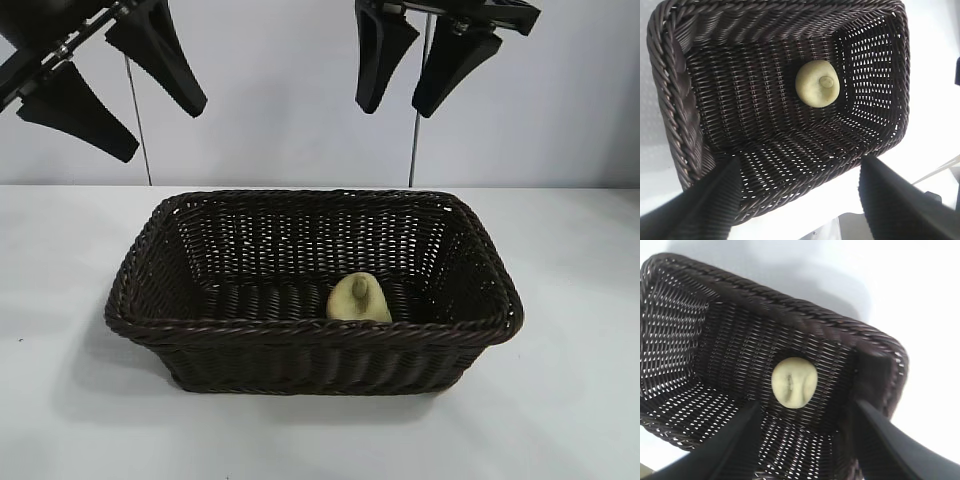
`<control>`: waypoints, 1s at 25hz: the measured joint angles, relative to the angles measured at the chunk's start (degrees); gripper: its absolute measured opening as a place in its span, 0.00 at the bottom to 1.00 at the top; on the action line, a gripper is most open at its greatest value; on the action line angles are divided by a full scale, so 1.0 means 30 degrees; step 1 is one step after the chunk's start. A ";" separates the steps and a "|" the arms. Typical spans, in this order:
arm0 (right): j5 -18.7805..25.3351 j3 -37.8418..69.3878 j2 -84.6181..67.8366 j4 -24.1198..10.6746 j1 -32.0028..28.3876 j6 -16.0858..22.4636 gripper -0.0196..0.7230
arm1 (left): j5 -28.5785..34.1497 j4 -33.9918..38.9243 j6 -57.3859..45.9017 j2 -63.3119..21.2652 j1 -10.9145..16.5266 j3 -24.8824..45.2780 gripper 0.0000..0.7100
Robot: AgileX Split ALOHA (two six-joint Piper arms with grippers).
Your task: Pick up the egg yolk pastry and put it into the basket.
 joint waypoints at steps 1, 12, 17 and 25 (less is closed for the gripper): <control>0.0000 0.0000 -0.0071 -0.0040 -0.0117 0.0000 0.57 | 0.0000 0.0000 0.0000 0.0000 0.0000 0.0000 0.69; 0.0063 0.0020 -0.1388 -0.0121 -0.2507 -0.0076 0.57 | 0.0000 0.0022 0.0000 0.0000 0.0000 0.0000 0.69; 0.0059 0.1112 -0.1726 -0.0229 -0.2584 -0.0292 0.57 | 0.0000 0.0045 0.0000 0.0000 0.0000 0.0000 0.69; 0.0040 0.2018 -0.1726 -0.0402 -0.2584 -0.0292 0.57 | 0.0000 0.0066 0.0000 0.0000 0.0000 0.0000 0.69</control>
